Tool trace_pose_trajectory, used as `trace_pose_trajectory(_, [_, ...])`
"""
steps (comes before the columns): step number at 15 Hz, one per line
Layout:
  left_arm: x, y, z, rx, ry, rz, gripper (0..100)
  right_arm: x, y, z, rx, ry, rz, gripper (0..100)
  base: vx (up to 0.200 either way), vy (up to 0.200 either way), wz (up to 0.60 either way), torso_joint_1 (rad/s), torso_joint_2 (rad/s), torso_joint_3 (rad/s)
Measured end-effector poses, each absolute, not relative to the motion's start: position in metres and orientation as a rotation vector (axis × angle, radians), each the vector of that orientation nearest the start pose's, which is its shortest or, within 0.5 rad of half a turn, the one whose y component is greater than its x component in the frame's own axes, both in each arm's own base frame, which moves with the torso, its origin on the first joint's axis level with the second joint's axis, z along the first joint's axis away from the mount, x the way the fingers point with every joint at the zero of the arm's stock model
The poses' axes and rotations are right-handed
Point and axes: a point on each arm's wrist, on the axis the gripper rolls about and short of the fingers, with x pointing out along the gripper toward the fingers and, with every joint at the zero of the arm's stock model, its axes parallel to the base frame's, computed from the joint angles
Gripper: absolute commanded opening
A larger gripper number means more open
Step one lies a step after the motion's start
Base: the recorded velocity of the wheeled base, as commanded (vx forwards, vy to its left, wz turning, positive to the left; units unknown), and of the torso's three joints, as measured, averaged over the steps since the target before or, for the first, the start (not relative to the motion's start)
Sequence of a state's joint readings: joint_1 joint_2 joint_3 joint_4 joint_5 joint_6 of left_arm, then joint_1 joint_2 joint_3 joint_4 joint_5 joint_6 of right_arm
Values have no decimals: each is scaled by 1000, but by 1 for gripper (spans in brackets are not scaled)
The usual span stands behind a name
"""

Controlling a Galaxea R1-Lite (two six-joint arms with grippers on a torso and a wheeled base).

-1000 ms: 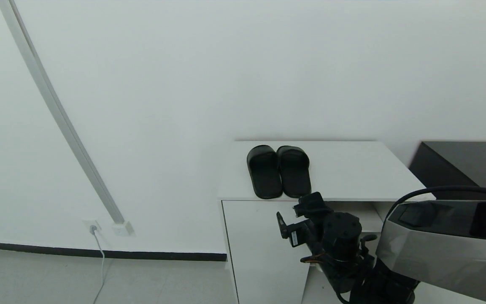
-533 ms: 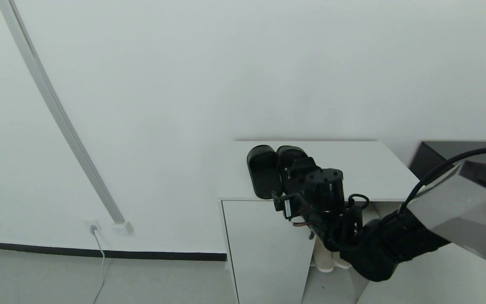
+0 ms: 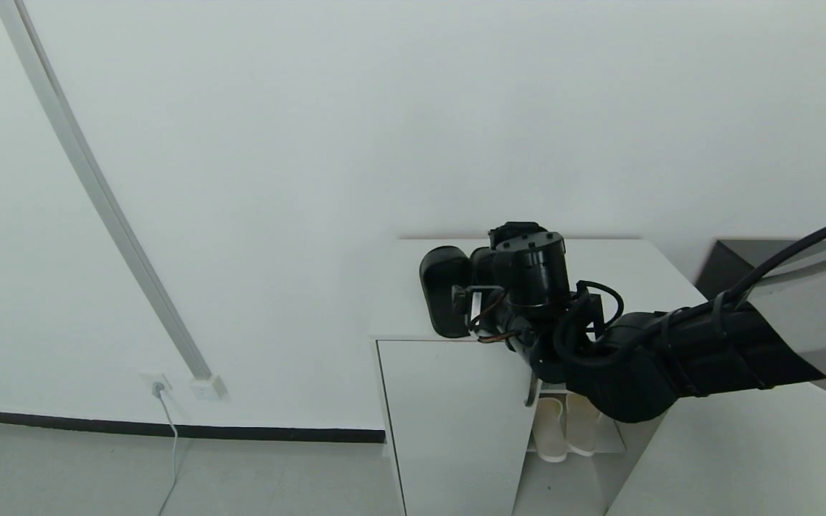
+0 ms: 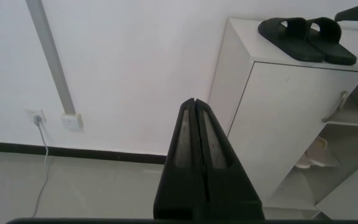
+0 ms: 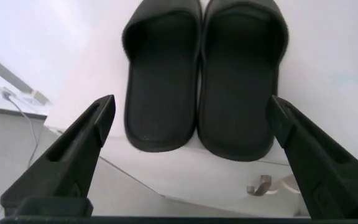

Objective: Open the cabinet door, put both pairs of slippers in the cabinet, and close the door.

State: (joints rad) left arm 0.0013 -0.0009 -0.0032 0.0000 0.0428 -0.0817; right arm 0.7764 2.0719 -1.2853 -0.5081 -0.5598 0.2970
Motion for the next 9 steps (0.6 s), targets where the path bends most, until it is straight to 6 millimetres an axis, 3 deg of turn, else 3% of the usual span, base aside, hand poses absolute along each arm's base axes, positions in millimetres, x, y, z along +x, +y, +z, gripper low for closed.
trace_pose_trajectory(8, [-23, 1, 76, -81, -6, 42, 0, 311, 285, 143, 118, 265, 168, 100, 200, 0, 0, 2, 1, 1])
trace_pose_trajectory(9, [-23, 1, 76, -81, -4, 43, 0, 314, 286, 137, 114, 269, 165, 100, 0, 0, 0, 0, 0, 0])
